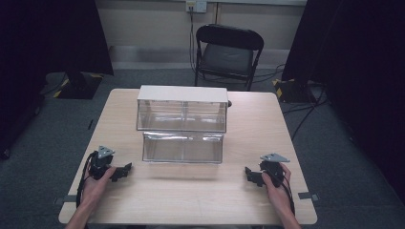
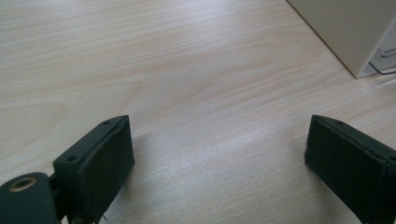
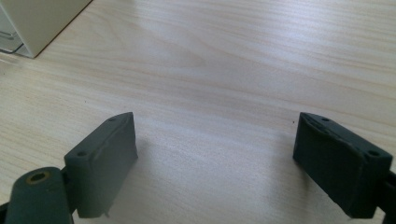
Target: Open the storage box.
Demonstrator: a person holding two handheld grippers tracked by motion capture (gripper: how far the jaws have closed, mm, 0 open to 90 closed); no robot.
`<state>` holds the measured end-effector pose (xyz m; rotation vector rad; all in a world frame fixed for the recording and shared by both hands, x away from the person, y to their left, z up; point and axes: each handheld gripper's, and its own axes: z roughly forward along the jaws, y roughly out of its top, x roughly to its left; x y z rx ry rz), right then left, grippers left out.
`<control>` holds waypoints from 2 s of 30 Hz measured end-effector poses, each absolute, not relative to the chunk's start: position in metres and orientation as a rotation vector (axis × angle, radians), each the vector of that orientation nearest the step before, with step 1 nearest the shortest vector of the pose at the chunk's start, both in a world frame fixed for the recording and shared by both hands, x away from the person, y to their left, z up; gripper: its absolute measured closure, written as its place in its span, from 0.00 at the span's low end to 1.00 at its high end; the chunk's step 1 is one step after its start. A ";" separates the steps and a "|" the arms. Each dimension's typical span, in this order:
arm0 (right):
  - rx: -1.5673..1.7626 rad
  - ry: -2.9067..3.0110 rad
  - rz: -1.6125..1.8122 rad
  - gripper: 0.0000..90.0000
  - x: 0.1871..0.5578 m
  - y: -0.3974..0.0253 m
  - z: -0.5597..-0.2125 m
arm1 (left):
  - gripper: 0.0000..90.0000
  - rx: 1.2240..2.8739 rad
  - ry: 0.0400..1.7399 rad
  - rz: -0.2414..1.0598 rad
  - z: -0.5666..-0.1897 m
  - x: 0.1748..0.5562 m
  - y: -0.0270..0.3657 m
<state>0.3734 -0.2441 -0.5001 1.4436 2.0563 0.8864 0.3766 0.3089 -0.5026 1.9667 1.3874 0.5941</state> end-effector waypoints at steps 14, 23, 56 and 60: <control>1.442 2.057 0.888 0.14 0.374 -0.244 -0.500 | 0.18 1.969 1.355 0.596 -0.498 0.373 0.305; 1.444 2.056 0.887 0.14 0.373 -0.244 -0.500 | 0.18 1.930 1.281 0.568 -0.487 0.368 0.297; 1.444 2.057 0.887 0.14 0.374 -0.244 -0.500 | 0.18 1.926 1.109 0.470 -0.467 0.363 0.259; 1.446 2.055 0.888 0.14 0.374 -0.244 -0.500 | 0.18 1.929 1.095 0.472 -0.466 0.362 0.258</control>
